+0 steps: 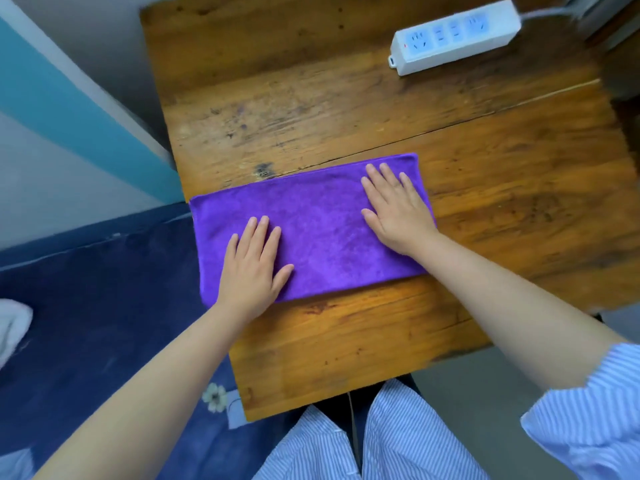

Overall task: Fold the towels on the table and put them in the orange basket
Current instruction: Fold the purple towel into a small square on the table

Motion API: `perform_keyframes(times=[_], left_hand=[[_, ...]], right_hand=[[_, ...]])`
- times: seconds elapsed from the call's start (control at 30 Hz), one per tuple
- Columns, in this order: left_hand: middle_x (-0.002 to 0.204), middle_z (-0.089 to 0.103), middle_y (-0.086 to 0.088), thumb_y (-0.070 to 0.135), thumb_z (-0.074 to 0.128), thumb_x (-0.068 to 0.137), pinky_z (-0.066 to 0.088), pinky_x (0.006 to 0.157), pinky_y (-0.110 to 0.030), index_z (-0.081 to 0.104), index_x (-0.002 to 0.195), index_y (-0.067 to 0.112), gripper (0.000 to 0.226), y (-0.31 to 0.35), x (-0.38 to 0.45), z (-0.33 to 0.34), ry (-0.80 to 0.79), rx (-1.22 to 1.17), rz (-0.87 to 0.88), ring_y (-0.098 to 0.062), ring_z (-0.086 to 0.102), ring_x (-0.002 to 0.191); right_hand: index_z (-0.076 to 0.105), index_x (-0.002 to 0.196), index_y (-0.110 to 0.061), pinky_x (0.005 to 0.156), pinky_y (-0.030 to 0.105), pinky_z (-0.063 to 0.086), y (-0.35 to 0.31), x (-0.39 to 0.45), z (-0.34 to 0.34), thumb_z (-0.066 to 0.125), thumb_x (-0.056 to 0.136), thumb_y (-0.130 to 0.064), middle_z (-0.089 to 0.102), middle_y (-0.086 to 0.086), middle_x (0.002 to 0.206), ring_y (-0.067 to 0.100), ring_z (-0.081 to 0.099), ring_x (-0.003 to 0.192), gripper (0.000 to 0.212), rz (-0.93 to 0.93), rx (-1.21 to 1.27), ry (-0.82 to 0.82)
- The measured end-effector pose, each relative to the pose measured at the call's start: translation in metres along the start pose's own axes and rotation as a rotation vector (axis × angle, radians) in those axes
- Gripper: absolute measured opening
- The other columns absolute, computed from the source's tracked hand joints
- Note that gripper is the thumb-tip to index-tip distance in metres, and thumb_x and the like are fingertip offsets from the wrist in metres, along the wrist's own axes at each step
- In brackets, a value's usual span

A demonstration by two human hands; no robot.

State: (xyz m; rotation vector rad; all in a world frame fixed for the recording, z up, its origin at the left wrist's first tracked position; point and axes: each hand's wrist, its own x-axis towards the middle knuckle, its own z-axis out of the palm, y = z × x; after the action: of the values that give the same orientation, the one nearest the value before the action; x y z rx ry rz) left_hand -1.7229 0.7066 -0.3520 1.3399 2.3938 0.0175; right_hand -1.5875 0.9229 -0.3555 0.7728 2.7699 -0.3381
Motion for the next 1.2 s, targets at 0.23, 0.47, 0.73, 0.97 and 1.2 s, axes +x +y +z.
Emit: perform_keyframes(times=[0.23, 0.47, 0.73, 0.97, 1.2], left_hand=[[0.156, 0.013, -0.009, 0.047, 0.041, 0.092, 0.011, 0.113, -0.050, 0.023, 0.146, 0.013, 0.066, 0.014, 0.022, -0.003, -0.146, 0.125, 0.001, -0.026, 0.009, 0.144], [0.125, 0.051, -0.019, 0.023, 0.055, 0.088, 0.038, 0.089, -0.045, 0.055, 0.113, -0.002, 0.035, 0.062, 0.072, -0.041, 0.013, 0.103, 0.189, -0.037, 0.047, 0.113], [0.136, 0.040, -0.015, 0.025, 0.043, 0.095, 0.034, 0.099, -0.041, 0.036, 0.135, 0.004, 0.046, 0.143, 0.154, -0.042, -0.097, 0.077, 0.217, -0.033, 0.037, 0.123], [0.096, 0.056, -0.004, 0.010, 0.057, 0.083, 0.039, 0.066, -0.022, 0.054, 0.117, 0.014, 0.034, 0.165, 0.183, -0.059, -0.350, -0.283, 0.077, -0.021, 0.053, 0.089], [0.080, 0.050, -0.005, 0.001, 0.055, 0.078, 0.032, 0.051, -0.023, 0.063, 0.087, 0.010, 0.015, 0.176, 0.207, -0.088, -0.273, -0.201, 0.198, -0.020, 0.046, 0.080]], right_hand=[[0.013, 0.146, -0.010, 0.116, 0.039, 0.001, 0.037, 0.007, 0.004, 0.033, 0.097, -0.033, 0.006, 0.007, 0.156, 0.022, 0.004, 0.144, 0.058, 0.238, 0.126, 0.058], [0.034, 0.138, -0.003, 0.114, 0.047, 0.010, 0.027, -0.058, 0.006, 0.046, 0.091, -0.024, 0.033, 0.013, 0.148, 0.027, 0.022, 0.140, 0.053, 0.549, 0.333, 0.201], [0.047, 0.127, -0.006, 0.089, 0.043, 0.025, -0.028, -0.095, 0.018, 0.056, 0.087, -0.027, 0.054, 0.017, 0.116, 0.033, 0.046, 0.109, 0.046, 0.900, 0.396, 0.121], [0.059, 0.100, -0.011, 0.088, 0.039, 0.027, -0.015, -0.080, 0.006, 0.058, 0.085, -0.021, 0.059, 0.010, 0.110, 0.029, 0.042, 0.113, 0.018, 1.013, 0.509, 0.022], [0.062, 0.103, -0.013, 0.088, 0.038, 0.028, 0.035, -0.070, -0.022, 0.060, 0.081, -0.020, 0.057, 0.012, 0.112, 0.030, 0.041, 0.114, 0.023, 0.983, 0.521, 0.169]])
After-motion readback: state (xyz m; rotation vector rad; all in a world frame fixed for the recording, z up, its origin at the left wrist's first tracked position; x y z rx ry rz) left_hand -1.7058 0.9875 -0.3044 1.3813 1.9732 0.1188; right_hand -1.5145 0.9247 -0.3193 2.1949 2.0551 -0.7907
